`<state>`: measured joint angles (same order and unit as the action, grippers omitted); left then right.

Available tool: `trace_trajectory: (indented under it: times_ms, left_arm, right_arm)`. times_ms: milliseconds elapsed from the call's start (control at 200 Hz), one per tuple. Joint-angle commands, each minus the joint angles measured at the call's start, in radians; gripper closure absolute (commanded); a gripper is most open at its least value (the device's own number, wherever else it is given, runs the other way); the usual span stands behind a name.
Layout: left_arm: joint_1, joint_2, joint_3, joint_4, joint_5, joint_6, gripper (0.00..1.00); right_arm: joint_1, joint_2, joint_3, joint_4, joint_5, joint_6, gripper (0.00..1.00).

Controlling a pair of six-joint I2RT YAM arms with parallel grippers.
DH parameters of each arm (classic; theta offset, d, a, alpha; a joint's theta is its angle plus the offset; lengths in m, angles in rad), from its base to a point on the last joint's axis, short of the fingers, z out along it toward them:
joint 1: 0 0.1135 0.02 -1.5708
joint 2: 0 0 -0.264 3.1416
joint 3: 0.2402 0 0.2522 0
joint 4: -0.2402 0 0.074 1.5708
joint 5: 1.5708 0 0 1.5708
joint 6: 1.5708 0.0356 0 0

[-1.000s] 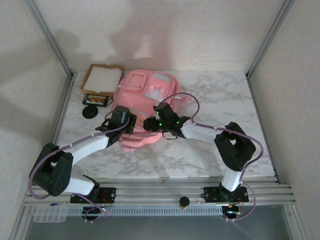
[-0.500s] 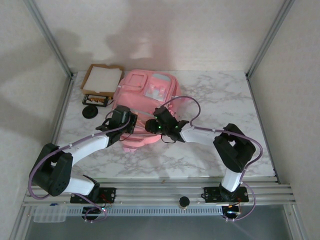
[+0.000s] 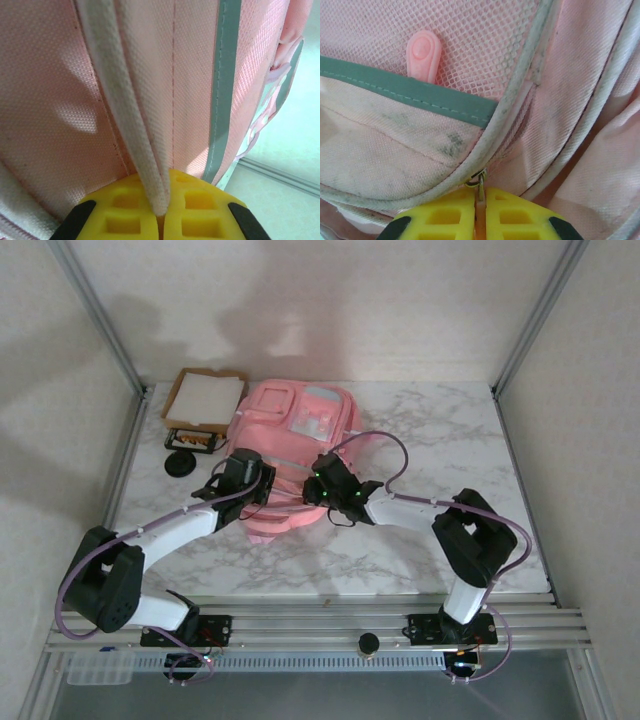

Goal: Pack books, pencil case, and school supplies into a backpack

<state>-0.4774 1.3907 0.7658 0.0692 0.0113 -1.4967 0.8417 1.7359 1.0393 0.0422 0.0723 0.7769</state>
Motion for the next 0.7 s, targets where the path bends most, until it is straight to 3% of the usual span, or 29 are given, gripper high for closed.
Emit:
trace_trajectory:
  times_ms: [0,250,406,461,516,536,606,696]
  left_arm:
    - [-0.007,-0.056,0.056,0.004,-0.016,0.028,1.00]
    - [-0.008,-0.082,0.027,-0.089,-0.028,0.111,1.00]
    - [-0.010,-0.085,-0.003,-0.093,-0.007,0.136,1.00]
    - [-0.009,-0.090,-0.016,-0.080,-0.008,0.149,1.00]
    - [0.000,-0.090,-0.013,-0.065,0.016,0.172,1.00]
    - [0.003,-0.091,-0.008,-0.062,0.027,0.181,0.93]
    - [0.001,-0.107,0.017,-0.086,0.010,0.238,0.53]
    - [0.001,-0.178,-0.003,-0.126,-0.042,0.323,0.29]
  right_arm:
    - [-0.050,-0.042,-0.017,-0.059,0.087,-0.059,0.89]
    - [-0.193,-0.061,0.014,-0.121,0.048,-0.182,0.90]
    - [-0.249,-0.033,0.086,-0.157,0.016,-0.237,0.85]
    - [-0.252,-0.024,0.103,-0.171,0.004,-0.259,0.77]
    - [-0.253,-0.053,0.089,-0.161,-0.008,-0.277,0.63]
    - [-0.253,-0.070,0.080,-0.154,-0.015,-0.284,0.62]
    - [-0.256,-0.139,0.059,-0.170,0.001,-0.314,0.56]
    - [-0.312,-0.232,0.037,-0.221,0.055,-0.364,0.38]
